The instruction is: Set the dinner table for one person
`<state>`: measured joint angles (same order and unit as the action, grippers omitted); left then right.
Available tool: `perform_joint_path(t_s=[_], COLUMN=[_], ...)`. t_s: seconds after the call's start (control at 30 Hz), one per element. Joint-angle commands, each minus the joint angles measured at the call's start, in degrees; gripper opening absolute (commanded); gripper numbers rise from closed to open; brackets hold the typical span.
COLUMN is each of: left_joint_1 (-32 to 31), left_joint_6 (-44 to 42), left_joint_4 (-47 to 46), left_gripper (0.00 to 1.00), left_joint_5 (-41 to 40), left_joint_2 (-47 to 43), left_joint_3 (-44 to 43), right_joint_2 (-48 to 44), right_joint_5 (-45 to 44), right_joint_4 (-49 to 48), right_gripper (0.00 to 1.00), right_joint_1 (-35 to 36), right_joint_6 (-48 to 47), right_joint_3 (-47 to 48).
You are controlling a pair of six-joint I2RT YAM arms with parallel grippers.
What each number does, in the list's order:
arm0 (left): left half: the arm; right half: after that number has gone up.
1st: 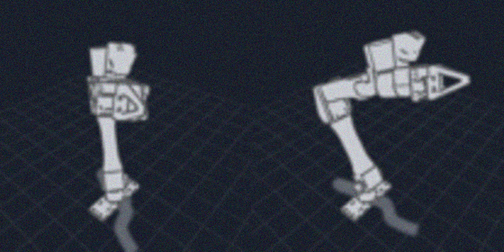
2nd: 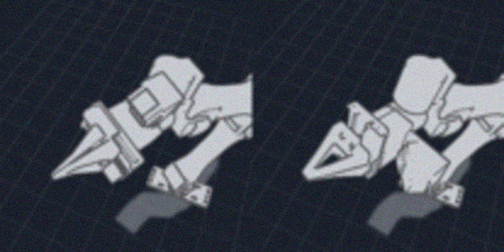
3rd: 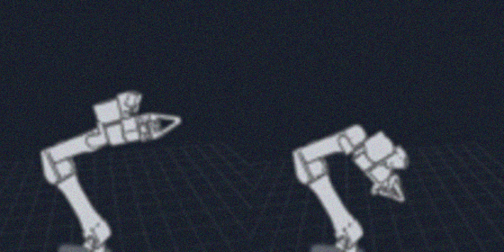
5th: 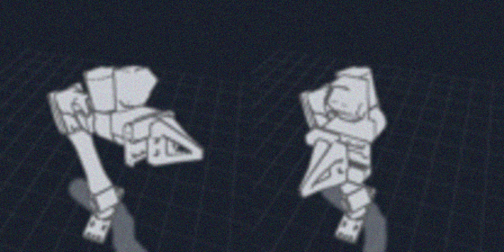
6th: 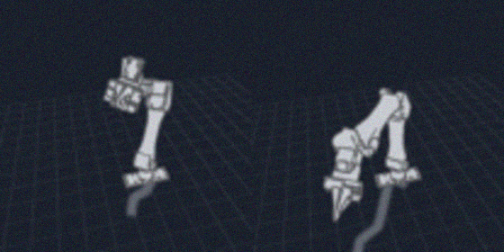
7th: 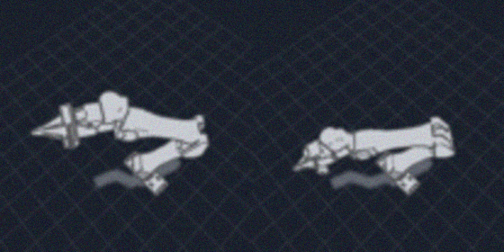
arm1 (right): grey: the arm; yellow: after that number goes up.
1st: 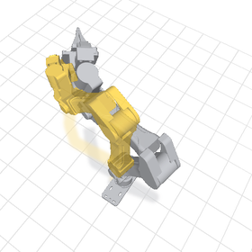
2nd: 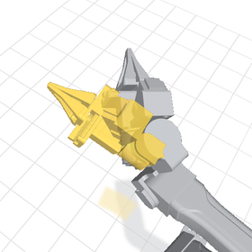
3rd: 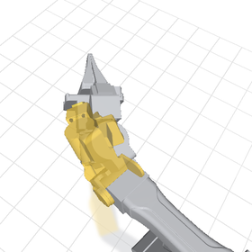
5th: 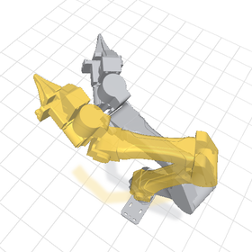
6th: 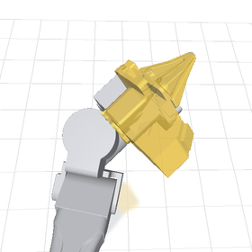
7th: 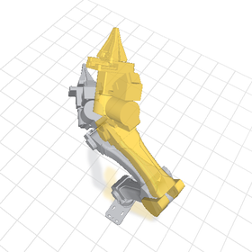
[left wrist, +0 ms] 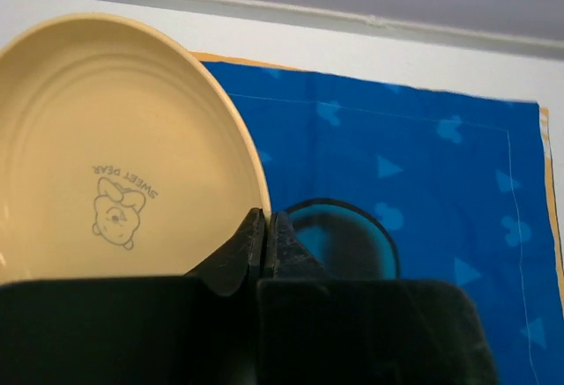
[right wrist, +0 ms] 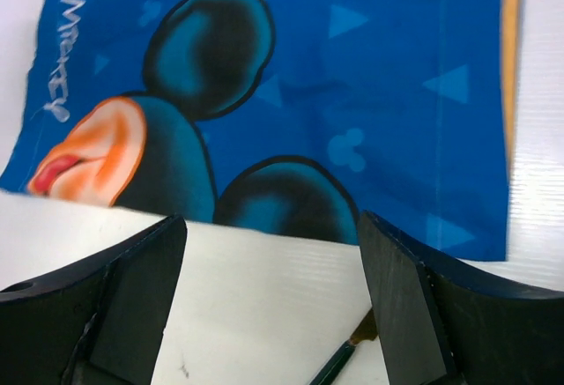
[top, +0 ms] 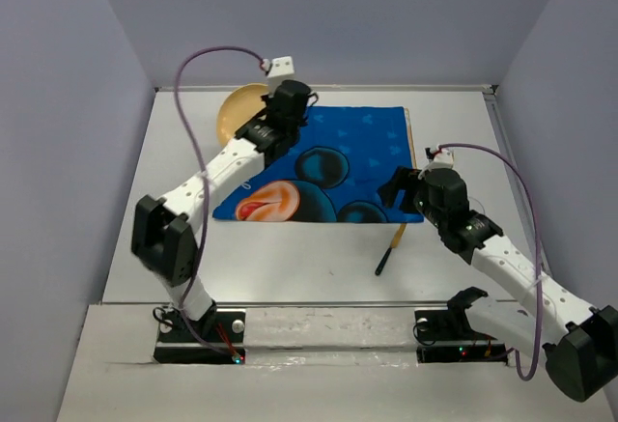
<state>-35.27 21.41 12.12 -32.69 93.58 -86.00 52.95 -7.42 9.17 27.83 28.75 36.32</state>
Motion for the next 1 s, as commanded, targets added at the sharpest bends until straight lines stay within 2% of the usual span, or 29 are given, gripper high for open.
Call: perform_joint_path(t_s=[0.0,0.03,0.1,0.23,0.67,0.97], left_joint_1=[-6.6,-7.4,-8.3,-8.9,-10.9,-11.5], left_joint_6=[-6.7,-7.3,-7.3,-6.6,-8.1,-7.0], left_joint_4=[6.6,7.4,8.9,9.0,9.6,8.3], left_gripper=[0.0,0.0,0.0,0.0,0.0,0.0], left_joint_5=[-2.6,-2.6,-0.7,2.3,3.2,5.0], left_joint_2=[12.7,14.6,19.7,25.2,32.6,36.0], left_joint_3=[-12.3,-16.1,-18.8,-23.2,-29.1,-27.8], right_joint_2=[-2.0,-2.5,-3.5,-5.1,-3.6,-3.1], right_joint_5=[-11.3,-11.9,-11.8,-11.7,-12.1,-11.4], right_joint_4=[3.0,4.2,5.0,6.8,7.2,7.3], right_gripper=[0.83,0.82,0.81,0.8,0.8,0.8], right_joint_1=[-1.5,-2.7,-6.5,-9.8,-10.3,-10.3], right_joint_6=[0.3,0.3,-0.1,-0.5,0.3,-0.9], right_joint_3=[2.6,2.6,2.7,3.1,1.8,2.2])
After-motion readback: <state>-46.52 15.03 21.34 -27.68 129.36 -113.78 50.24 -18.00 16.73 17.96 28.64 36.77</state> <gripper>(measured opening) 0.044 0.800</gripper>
